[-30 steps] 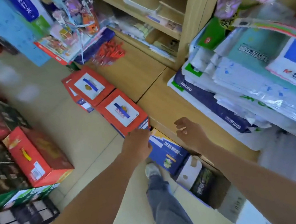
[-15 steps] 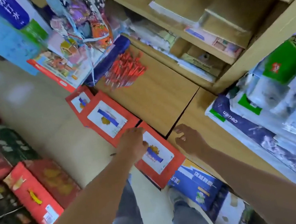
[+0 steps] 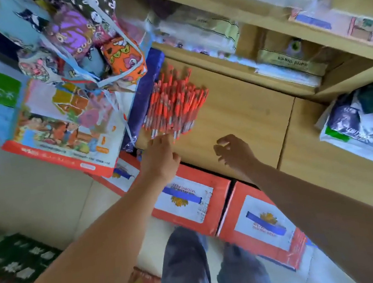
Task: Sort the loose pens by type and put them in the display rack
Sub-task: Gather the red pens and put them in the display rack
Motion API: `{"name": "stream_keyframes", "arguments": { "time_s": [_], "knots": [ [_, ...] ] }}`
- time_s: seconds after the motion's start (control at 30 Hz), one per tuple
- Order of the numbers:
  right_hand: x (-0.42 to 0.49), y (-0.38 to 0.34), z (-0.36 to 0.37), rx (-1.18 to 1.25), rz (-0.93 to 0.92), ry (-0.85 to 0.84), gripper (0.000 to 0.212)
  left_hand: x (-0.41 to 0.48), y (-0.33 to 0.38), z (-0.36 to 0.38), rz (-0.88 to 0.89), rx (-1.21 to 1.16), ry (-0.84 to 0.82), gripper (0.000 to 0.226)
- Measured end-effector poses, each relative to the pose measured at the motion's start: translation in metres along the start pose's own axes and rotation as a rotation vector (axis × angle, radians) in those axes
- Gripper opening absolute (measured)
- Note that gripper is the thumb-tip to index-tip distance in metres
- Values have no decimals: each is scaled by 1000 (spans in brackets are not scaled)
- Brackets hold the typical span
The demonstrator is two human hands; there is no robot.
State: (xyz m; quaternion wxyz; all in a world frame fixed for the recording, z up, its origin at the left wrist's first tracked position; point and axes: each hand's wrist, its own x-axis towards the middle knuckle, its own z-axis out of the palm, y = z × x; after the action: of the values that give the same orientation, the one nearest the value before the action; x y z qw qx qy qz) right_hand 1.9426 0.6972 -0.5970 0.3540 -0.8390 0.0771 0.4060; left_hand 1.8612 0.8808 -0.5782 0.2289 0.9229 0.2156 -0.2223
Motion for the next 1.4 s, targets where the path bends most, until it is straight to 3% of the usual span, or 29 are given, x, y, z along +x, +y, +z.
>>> {"name": "stream_keyframes", "arguments": {
  "time_s": [0.13,0.27,0.6,0.93,1.1,1.4],
  "knots": [
    [45,-23,23,110,85,48,35,47,-17,2,-40,-75,43,45],
    [87,-49,38,121,61,154,58,87,-28,10,-56,-62,80,63],
    [126,-79,60,-59,132,209,85,126,-33,22,-112,-11,198,77],
    [130,-65,41,20,96,225,60,136,-23,25,-82,-161,139,73],
    [133,-52,29,1,43,158,29,137,-19,24,-96,-224,125,67],
    [132,-48,25,-69,26,170,14,134,-14,26,-194,-314,134,42]
  ]
}}
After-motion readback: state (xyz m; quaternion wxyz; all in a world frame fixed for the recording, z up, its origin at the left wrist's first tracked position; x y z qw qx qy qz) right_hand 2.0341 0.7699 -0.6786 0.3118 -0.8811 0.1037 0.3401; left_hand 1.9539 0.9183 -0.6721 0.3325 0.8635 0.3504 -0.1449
